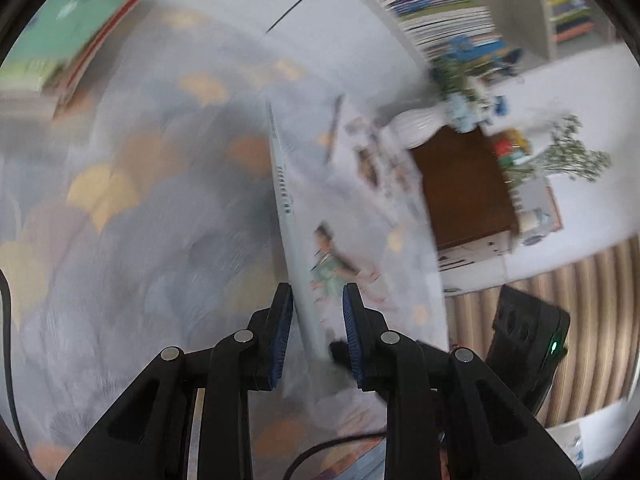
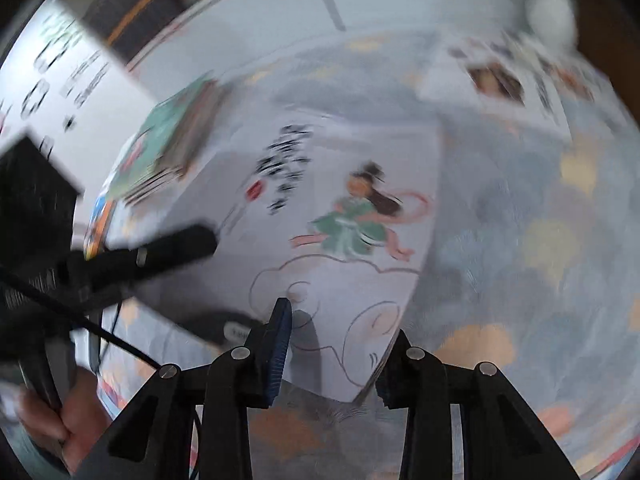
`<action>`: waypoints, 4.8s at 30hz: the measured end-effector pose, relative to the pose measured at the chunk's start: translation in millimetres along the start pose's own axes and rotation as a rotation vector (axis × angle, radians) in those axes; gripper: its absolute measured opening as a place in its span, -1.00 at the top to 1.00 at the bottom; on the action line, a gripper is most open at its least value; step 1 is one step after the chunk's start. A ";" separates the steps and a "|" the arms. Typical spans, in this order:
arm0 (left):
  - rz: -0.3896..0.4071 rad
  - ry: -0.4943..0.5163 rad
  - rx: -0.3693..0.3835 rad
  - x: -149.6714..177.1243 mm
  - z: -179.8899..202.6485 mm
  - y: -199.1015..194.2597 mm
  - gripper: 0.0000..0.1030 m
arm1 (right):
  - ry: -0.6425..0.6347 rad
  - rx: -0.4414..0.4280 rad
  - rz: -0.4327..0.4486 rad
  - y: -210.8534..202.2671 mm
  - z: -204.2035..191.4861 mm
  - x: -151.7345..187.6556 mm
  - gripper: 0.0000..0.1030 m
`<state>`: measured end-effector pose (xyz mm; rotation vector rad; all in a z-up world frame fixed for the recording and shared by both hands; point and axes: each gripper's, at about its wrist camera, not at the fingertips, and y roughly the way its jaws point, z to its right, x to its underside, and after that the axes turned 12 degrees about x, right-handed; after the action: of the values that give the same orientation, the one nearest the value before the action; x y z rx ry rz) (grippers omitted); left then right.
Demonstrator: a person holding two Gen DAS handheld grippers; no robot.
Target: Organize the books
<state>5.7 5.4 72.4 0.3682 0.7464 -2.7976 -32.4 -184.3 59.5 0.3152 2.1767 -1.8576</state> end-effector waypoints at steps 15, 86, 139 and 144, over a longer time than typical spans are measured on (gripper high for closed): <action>0.216 0.077 0.123 -58.9 13.4 -87.1 0.52 | -0.172 -0.033 0.239 -68.3 -54.1 -58.8 0.29; -0.020 0.067 -0.340 -164.3 7.2 242.0 0.26 | 0.346 0.188 0.033 64.6 220.7 -141.9 0.17; 0.055 -0.240 -0.019 108.5 24.8 120.6 0.53 | 0.165 -0.217 -0.144 -14.9 209.6 85.5 0.28; 0.046 -0.215 0.002 99.7 33.6 131.7 0.53 | 0.207 -0.253 -0.158 -5.3 204.3 81.4 0.30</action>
<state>-58.2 -138.0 11.0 0.0816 0.6763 -2.7376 -99.1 -387.2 7.1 0.3027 2.6124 -1.6619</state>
